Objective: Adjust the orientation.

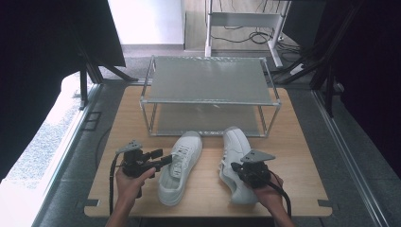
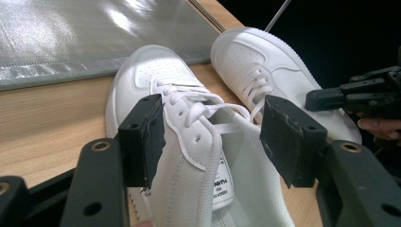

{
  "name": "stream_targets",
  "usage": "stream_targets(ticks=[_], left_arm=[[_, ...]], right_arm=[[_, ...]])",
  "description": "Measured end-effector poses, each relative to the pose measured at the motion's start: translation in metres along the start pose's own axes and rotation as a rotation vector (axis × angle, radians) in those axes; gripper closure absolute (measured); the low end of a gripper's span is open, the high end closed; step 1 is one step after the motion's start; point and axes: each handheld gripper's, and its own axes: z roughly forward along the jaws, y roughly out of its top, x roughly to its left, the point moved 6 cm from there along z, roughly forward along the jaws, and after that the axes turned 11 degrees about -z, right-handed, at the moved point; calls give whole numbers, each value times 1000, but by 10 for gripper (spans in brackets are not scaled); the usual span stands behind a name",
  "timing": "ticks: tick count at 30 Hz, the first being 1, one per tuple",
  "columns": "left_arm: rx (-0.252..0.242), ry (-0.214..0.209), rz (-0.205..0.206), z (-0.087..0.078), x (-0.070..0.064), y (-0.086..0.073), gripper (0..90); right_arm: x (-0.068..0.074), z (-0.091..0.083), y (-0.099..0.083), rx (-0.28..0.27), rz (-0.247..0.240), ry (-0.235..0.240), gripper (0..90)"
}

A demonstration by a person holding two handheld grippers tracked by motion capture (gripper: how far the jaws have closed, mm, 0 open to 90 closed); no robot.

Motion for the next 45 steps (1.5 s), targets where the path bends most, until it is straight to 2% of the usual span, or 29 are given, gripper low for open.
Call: stream_targets(ticks=[7, 8, 9, 11, 12, 14, 16, 18, 20, 23, 24, 25, 27, 28, 29, 30, 32, 33, 34, 35, 38, 39, 41, 42, 43, 44, 45], left_arm=[[6, 5, -2, 0, 0, 0, 401], [6, 8, -11, -1, 1, 0, 401], [6, 8, -11, -1, 1, 0, 402], [10, 27, -7, 0, 3, -1, 401], [17, 46, 3, 1, 4, -2, 400], [18, 45, 3, 2, 4, -2, 400], [24, 38, 3, 3, 4, -3, 400], [25, 37, 2, 3, 4, -3, 400], [24, 35, -3, 3, 4, -3, 399], [25, 32, -7, 3, 4, -3, 400], [25, 32, -7, 3, 4, -3, 400], [25, 30, -9, 3, 5, -3, 400], [25, 31, -13, 3, 6, -3, 400], [25, 31, -13, 3, 6, -3, 400], [26, 33, -15, 3, 6, -3, 400], [27, 30, -16, 3, 6, -3, 400], [29, 31, -18, 3, 7, -3, 402], [30, 30, -21, 3, 7, -3, 402], [30, 30, -21, 3, 7, -3, 402], [29, 28, -20, 3, 7, -3, 402], [24, 30, -23, 2, 8, -3, 403], [22, 32, -26, 1, 8, -2, 403], [21, 33, -26, 0, 8, -2, 403], [21, 33, -26, 0, 8, -2, 403], [20, 30, -26, 0, 7, -2, 403], [19, 29, -26, -1, 7, -2, 403], [17, 28, -25, -1, 7, -2, 403]], right_arm=[[-10, -8, -3, -24, 27, -15, 900], [-12, -11, -4, -17, -5, -43, 900], [-12, -11, -4, -17, -5, -43, 900], [-15, -14, -5, -8, -40, -79, 900], [-20, -18, -7, -7, -43, -95, 900], [-23, -20, -8, -11, -34, -93, 900], [-34, -26, -12, -12, -10, -99, 900], [-38, -29, -14, -11, -5, -103, 900], [-50, -36, -20, 14, -8, -142, 900], [-65, -40, -31, 26, 21, -160, 900], [-65, -40, -31, 26, 21, -160, 900], [-77, -42, -40, 21, 47, -153, 900], [-88, -43, -50, 19, 80, -145, 900], [-88, -43, -50, 19, 80, -145, 900], [-97, -43, -60, 35, 98, -151, 900], [-97, -43, -60, 35, 98, -151, 900], [-102, -45, -64, -25, 155, -101, 900], [-103, -46, -64, -27, 162, -110, 900], [-103, -46, -64, -27, 162, -110, 900], [-103, -52, -60, -33, 161, -138, 900], [-99, -59, -54, -52, 148, -145, 900], [-89, -66, -43, -66, 112, -150, 900], [-69, -70, -30, -97, 71, -105, 900], [-69, -70, -30, -97, 71, -105, 900], [-41, -63, -21, -89, 3, -55, 900], [-32, -59, -20, -76, -21, -44, 900], [-32, -59, -20, -76, -21, -44, 900]])
